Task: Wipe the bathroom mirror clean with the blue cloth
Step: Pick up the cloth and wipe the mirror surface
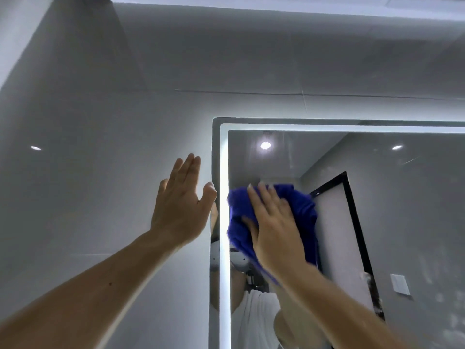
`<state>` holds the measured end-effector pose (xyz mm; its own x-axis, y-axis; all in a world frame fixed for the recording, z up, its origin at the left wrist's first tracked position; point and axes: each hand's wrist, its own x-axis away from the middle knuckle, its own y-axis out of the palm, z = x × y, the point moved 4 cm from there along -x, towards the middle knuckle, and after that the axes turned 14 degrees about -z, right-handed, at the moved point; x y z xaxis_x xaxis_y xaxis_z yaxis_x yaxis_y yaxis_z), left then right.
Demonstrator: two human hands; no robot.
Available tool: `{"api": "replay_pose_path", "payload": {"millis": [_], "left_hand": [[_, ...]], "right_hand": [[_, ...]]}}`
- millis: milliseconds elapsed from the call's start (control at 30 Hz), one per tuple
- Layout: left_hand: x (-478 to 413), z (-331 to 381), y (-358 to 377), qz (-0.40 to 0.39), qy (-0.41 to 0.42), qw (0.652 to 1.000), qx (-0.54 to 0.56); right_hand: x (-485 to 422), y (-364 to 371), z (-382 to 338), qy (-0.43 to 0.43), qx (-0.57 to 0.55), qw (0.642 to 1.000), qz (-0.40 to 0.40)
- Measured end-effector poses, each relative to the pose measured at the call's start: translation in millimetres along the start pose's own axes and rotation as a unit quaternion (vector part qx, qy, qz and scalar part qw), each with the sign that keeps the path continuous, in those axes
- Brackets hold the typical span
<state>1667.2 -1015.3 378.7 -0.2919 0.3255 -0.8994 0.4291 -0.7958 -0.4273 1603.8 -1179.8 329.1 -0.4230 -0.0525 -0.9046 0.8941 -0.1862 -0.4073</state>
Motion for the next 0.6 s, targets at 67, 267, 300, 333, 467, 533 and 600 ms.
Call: {"api": "replay_pose_path", "payload": {"millis": [67,267,300,333,467,533,600], "left_hand": [[8,-1,5,-0.001,-0.004,1.000,-0.001],[29,-5,12,-0.011,-0.011,1.000,-0.024],[32,-6,13,-0.008,-0.009,0.999,-0.035],[35,-7,14,-0.005,-0.008,0.999,-0.042],[50,-15,23,-0.005,-0.011,1.000,-0.026],[58,-20,27,-0.001,-0.012,1.000,-0.025],[65,-27,31,-0.002,-0.018,1.000,-0.014]], "right_hand": [[44,19,-9,0.008,-0.002,1.000,-0.021],[100,43,-22,-0.031,0.075,0.995,-0.061],[93,39,-21,-0.043,0.073,0.995,-0.056],[81,33,-18,-0.048,0.061,0.996,-0.051],[-1,3,-9,0.009,0.012,1.000,0.015],[-25,0,-11,0.044,0.013,0.998,0.048],[-27,8,-16,0.060,0.017,0.996,0.058]]}}
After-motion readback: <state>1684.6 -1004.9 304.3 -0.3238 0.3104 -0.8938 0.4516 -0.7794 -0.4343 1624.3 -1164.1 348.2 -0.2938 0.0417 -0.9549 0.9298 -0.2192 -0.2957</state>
